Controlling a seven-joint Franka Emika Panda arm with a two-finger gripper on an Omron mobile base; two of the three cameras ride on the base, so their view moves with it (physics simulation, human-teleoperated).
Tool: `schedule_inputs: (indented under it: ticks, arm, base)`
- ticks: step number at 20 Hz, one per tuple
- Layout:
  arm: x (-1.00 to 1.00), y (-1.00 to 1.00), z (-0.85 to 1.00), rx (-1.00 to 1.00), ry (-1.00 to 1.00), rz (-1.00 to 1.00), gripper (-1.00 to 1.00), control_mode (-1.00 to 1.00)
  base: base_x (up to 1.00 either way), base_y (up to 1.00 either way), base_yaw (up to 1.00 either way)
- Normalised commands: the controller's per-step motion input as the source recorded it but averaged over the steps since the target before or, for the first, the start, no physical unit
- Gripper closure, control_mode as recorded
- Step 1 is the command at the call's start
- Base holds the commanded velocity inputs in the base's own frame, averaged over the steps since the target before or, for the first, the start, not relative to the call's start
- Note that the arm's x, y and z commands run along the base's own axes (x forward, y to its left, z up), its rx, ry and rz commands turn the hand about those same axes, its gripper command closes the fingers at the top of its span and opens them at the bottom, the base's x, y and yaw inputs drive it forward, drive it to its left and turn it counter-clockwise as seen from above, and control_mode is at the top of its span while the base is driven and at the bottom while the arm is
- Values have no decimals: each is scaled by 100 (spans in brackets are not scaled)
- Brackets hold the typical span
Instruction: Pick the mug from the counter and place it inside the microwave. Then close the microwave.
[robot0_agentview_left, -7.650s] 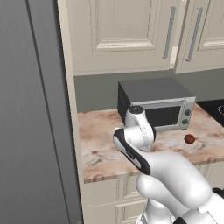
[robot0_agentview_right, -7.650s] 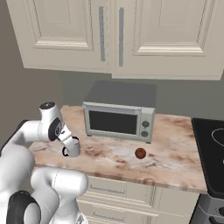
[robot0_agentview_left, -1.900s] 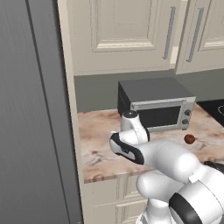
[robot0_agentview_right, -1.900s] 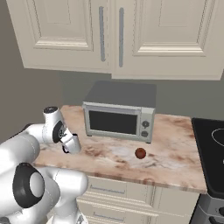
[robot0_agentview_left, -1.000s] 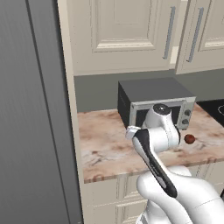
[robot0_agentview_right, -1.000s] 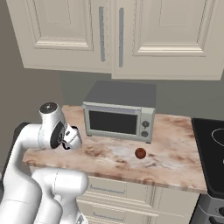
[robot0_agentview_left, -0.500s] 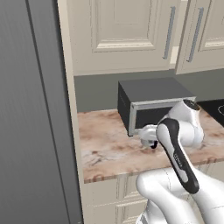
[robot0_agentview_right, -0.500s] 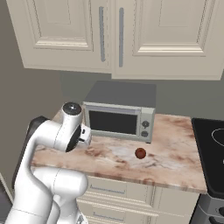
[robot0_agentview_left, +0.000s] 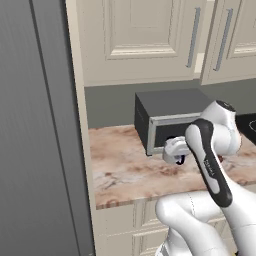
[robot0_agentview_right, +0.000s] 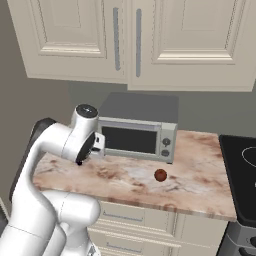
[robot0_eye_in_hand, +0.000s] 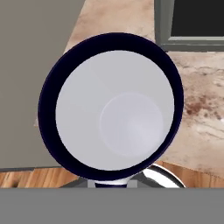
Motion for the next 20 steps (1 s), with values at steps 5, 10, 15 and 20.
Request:
schedule_inputs:
  ticks: [5,10,15,20]
  arm:
    - [-30,0,30,-10,0,4,100,-100]
    - [-36,0,21,-7,-2,0,100,-100]
    - [-40,0,30,-3,-6,0,100,-100]
    - [-46,0,23,0,-7,0,100,-100]
  base:
    - [0,0,0]
    - [0,0,0]
    - [0,0,0]
    - [0,0,0]
